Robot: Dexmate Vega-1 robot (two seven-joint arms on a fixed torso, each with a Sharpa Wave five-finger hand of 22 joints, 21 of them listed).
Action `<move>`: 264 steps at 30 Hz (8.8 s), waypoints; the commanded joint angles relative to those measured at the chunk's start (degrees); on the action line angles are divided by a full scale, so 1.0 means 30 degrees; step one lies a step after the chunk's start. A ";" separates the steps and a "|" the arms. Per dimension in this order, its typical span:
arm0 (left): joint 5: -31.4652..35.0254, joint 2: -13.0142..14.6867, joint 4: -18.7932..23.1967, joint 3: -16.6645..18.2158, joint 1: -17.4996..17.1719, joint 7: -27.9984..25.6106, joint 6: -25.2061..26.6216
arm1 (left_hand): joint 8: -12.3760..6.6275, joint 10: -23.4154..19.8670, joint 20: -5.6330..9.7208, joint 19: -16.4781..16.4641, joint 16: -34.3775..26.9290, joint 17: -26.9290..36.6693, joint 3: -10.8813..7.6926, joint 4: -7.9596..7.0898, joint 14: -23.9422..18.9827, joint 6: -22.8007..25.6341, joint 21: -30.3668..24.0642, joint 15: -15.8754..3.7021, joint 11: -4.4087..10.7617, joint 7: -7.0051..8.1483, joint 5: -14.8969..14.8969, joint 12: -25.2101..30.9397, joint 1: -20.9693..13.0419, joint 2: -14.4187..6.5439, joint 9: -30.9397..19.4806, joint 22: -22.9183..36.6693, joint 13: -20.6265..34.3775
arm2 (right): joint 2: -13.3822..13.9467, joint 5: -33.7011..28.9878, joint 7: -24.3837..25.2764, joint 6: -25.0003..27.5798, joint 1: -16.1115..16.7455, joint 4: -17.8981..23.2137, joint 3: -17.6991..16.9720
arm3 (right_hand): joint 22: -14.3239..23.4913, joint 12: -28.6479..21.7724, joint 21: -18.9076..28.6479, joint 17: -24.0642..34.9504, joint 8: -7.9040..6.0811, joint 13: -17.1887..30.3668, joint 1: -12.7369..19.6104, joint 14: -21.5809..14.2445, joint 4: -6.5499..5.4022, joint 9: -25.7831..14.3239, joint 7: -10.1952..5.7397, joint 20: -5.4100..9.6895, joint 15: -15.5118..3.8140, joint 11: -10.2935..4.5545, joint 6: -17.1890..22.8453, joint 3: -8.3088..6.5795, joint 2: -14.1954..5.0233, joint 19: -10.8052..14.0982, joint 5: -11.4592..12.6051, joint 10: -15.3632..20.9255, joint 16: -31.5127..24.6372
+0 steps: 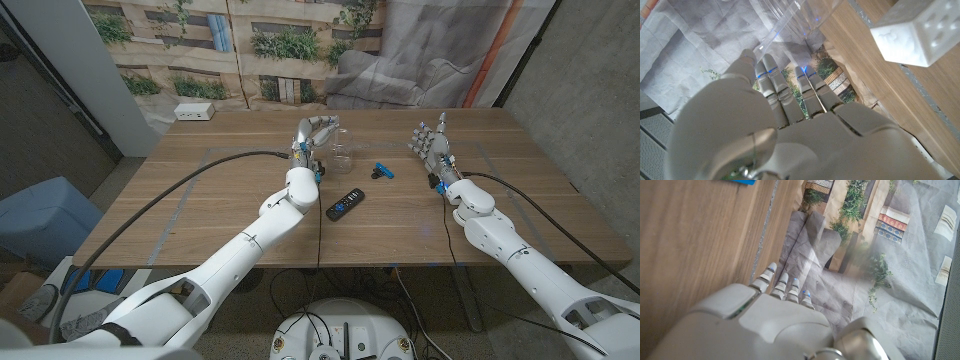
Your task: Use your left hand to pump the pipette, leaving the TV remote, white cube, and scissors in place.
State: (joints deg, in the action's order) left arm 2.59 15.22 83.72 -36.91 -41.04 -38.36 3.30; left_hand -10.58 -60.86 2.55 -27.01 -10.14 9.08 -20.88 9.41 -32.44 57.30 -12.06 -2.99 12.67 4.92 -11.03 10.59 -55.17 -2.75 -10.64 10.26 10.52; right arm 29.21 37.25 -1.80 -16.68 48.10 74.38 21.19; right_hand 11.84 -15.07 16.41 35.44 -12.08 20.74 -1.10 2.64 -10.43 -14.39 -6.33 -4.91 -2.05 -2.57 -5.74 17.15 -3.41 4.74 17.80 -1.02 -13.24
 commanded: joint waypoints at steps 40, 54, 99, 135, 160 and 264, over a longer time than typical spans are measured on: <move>0.1171 -0.0746 -0.1961 -0.0766 0.0882 -0.1428 -0.0378 | -0.0486 -0.1868 0.1305 -0.0301 -0.0120 0.0137 -0.0408 0.0352 -0.0758 0.1646 -0.0104 -0.2793 -0.0008 -0.0104 -0.0020 0.0565 -0.1240 -0.0576 -0.0012 0.0006 0.0049 | 0.0001 0.0001 0.0003 -0.0001 0.0005 0.0000 0.0000 | 0.0106 -0.0070 0.0079 0.0088 -0.0115 0.0055 0.0000 0.0196 -0.0010 -0.0061 -0.0166 -0.0032 -0.1493 -0.0089 0.0036 0.0128 -0.1106 0.0095 0.0109 -0.0021 -0.0118; 0.1479 -0.0817 -0.2250 -0.0963 0.1091 -0.1678 -0.0360 | -0.0625 -0.2839 0.1625 -0.0508 -0.0141 0.0163 -0.0532 0.0385 -0.1440 0.2458 -0.0131 -0.3316 -0.0097 -0.0398 0.0113 0.0706 -0.2053 -0.0672 -0.0034 -0.0012 0.0037 | 0.0006 0.0000 0.0013 0.0011 0.0008 0.0018 -0.0001 | 0.0106 -0.0077 0.0077 0.0087 -0.0118 0.0050 0.0003 0.0204 -0.0010 -0.0061 -0.0181 -0.0043 -0.1499 -0.0115 0.0040 0.0123 -0.1113 0.0091 0.0112 0.0011 -0.0116; 0.1552 -0.0123 -0.1709 -0.0911 0.0923 -0.0817 -0.0345 | 0.0027 -0.1776 0.1741 0.0264 0.0218 0.0037 0.0650 -0.0102 -0.1160 0.1156 0.0195 -0.2695 -0.0121 -0.0542 0.0184 0.0111 -0.1236 0.0349 -0.0101 -0.0063 0.0125 | 0.0000 -0.0004 0.0015 0.0007 0.0005 0.0012 0.0003 | 0.0105 -0.0085 0.0078 0.0086 -0.0120 0.0052 0.0002 0.0210 -0.0008 -0.0059 -0.0177 -0.0041 -0.1492 -0.0080 0.0047 0.0127 -0.1104 0.0094 0.0110 0.0025 -0.0112; 0.1252 0.0156 0.0008 -0.0261 0.0696 -0.0718 0.0159 | -0.0076 -0.1742 0.1628 0.0250 0.0075 0.0082 0.0776 -0.0040 -0.1214 0.1175 0.0181 -0.2722 -0.0079 -0.0496 0.0077 0.0220 -0.1067 0.0264 -0.0075 -0.0065 0.0128 | 0.0003 -0.0001 0.0008 -0.0001 0.0009 0.0006 -0.0001 | 0.0105 -0.0051 0.0078 0.0086 -0.0121 0.0056 0.0001 0.0199 -0.0009 -0.0060 -0.0201 -0.0042 -0.1500 -0.0071 0.0047 0.0128 -0.1104 0.0094 0.0107 -0.0070 -0.0116; 0.1457 0.1530 0.3812 0.0639 -0.0122 0.0058 0.1417 | -0.0061 -0.1649 0.1563 0.0263 0.0124 0.0051 0.0804 0.0004 -0.1167 0.1102 0.0180 -0.2592 -0.0078 -0.0554 0.0060 0.0213 -0.1035 0.0264 -0.0075 -0.0061 0.0129 | -0.0002 0.0000 0.0007 0.0002 0.0002 0.0001 0.0002 | 0.0105 -0.0052 0.0076 0.0086 -0.0126 0.0051 0.0001 0.0231 -0.0010 -0.0059 -0.0170 -0.0042 -0.1490 -0.0111 0.0056 0.0125 -0.1110 0.0090 0.0111 -0.0050 -0.0106; 0.1605 0.5844 0.9399 0.4073 -0.7033 0.0456 0.1388 | -0.0055 -0.1040 0.1431 0.0307 0.0162 0.0033 0.0564 0.0114 -0.0889 0.0729 0.0167 -0.2465 -0.0048 -0.0337 0.0027 0.0147 -0.1014 -0.0036 -0.0096 -0.0055 0.0135 | -0.0003 -0.0003 0.0008 0.0001 0.0001 -0.0001 0.0003 | 0.0105 -0.0062 0.0075 0.0085 -0.0123 0.0050 0.0001 0.0192 -0.0011 -0.0059 -0.0174 -0.0037 -0.1497 -0.0127 0.0041 0.0125 -0.1110 0.0087 0.0109 -0.0010 -0.0123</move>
State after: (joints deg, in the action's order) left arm 6.70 33.07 114.48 -24.36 -61.34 -35.90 11.02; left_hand -10.59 -64.30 2.65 -26.28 -9.71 9.09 -18.77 9.49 -35.52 59.44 -11.39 -3.39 12.48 3.81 -10.41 10.98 -57.81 -2.37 -10.91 10.00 10.80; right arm 29.20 37.25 -1.78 -16.69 48.10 74.38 21.19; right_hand 11.84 -15.07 16.41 35.44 -12.08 20.74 -1.10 2.64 -10.43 -14.39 -6.34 -4.91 -2.05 -2.77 -5.74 17.15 -3.41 4.74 17.80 -1.22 -13.24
